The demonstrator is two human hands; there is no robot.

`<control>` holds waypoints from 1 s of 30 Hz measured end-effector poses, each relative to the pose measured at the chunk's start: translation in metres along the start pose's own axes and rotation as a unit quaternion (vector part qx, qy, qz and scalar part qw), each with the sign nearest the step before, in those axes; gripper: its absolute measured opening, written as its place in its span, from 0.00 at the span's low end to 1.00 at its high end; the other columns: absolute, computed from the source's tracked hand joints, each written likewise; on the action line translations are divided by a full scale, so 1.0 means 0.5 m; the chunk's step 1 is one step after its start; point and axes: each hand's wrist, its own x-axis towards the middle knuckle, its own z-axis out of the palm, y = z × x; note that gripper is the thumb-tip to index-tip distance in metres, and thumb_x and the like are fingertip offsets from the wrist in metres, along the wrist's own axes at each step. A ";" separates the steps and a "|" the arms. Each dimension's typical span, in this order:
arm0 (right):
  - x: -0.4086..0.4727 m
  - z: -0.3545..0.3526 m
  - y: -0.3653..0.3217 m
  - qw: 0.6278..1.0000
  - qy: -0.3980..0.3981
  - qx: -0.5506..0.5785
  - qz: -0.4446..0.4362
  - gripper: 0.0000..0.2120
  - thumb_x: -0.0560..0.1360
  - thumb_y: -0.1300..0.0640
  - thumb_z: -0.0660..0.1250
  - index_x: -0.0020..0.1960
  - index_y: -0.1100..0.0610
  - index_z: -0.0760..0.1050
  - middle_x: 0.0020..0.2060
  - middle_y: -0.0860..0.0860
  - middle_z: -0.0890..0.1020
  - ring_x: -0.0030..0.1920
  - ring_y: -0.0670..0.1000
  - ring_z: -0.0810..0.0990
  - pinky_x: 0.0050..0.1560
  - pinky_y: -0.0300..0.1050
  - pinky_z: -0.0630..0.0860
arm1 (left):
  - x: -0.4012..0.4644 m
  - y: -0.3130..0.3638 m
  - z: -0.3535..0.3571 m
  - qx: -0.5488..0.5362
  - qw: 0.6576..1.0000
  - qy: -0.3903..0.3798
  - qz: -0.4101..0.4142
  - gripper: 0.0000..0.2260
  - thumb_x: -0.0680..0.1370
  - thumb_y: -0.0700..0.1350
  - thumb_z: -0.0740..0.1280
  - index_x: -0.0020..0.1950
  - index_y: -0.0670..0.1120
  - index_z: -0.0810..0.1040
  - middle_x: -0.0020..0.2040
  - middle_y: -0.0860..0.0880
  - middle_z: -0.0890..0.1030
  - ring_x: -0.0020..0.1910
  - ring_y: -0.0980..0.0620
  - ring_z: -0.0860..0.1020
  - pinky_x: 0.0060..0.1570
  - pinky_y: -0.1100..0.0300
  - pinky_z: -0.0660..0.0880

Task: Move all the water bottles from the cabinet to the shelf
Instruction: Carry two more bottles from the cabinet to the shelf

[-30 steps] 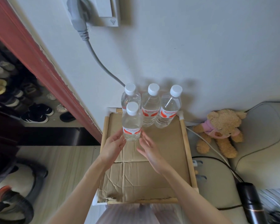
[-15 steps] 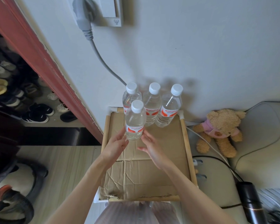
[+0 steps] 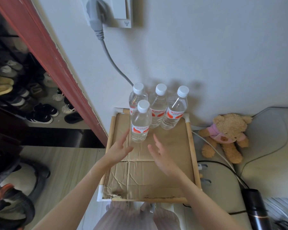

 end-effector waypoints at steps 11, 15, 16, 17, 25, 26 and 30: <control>-0.040 0.009 0.064 0.806 -0.098 -0.517 -0.270 0.35 0.71 0.34 0.41 0.73 0.52 0.51 0.75 0.54 0.52 0.73 0.57 0.54 0.73 0.55 0.49 | -0.299 -0.118 0.109 0.362 0.904 0.223 -0.047 0.30 0.75 0.59 0.55 0.72 0.58 0.42 0.73 0.55 0.41 0.72 0.51 0.38 0.71 0.52 0.40; -0.075 0.072 0.039 0.746 -0.188 -0.535 -0.350 0.34 0.73 0.35 0.46 0.74 0.49 0.47 0.75 0.53 0.47 0.75 0.54 0.46 0.72 0.54 0.41 | -0.463 -0.175 0.173 0.361 0.870 0.300 -0.150 0.30 0.72 0.66 0.46 0.72 0.59 0.44 0.73 0.53 0.42 0.72 0.48 0.38 0.70 0.48 0.41; -0.090 0.098 0.026 0.722 -0.211 -0.537 -0.382 0.36 0.71 0.34 0.43 0.74 0.50 0.46 0.75 0.53 0.46 0.75 0.54 0.45 0.72 0.54 0.40 | -0.507 -0.186 0.187 0.354 0.859 0.328 -0.172 0.31 0.71 0.67 0.44 0.72 0.59 0.45 0.73 0.53 0.43 0.72 0.47 0.39 0.70 0.47 0.42; -0.109 0.130 0.012 0.696 -0.233 -0.537 -0.416 0.37 0.70 0.34 0.41 0.74 0.50 0.46 0.75 0.53 0.47 0.75 0.53 0.45 0.72 0.53 0.39 | -0.552 -0.194 0.200 0.347 0.846 0.356 -0.193 0.31 0.71 0.67 0.43 0.72 0.59 0.46 0.73 0.53 0.45 0.73 0.47 0.40 0.70 0.47 0.43; -0.417 0.451 0.029 0.470 -0.364 -0.531 -0.604 0.31 0.72 0.38 0.50 0.70 0.54 0.62 0.70 0.57 0.66 0.70 0.58 0.64 0.68 0.60 0.54 | -0.950 -0.277 0.408 0.208 0.718 0.554 -0.367 0.31 0.73 0.67 0.44 0.72 0.54 0.58 0.74 0.48 0.56 0.73 0.43 0.51 0.69 0.44 0.53; -0.474 0.490 0.046 0.442 -0.378 -0.529 -0.618 0.31 0.72 0.39 0.51 0.69 0.54 0.64 0.69 0.57 0.68 0.68 0.58 0.67 0.66 0.62 0.58 | -1.007 -0.292 0.446 0.174 0.691 0.582 -0.391 0.32 0.72 0.67 0.45 0.72 0.53 0.59 0.74 0.49 0.56 0.73 0.43 0.51 0.69 0.43 0.54; -0.723 0.645 0.149 0.342 -0.439 -0.504 -0.660 0.30 0.71 0.39 0.52 0.67 0.54 0.67 0.66 0.57 0.72 0.65 0.58 0.71 0.61 0.65 0.66 | -1.245 -0.357 0.626 0.077 0.583 0.660 -0.468 0.33 0.70 0.68 0.46 0.72 0.54 0.59 0.73 0.49 0.55 0.73 0.46 0.50 0.69 0.45 0.52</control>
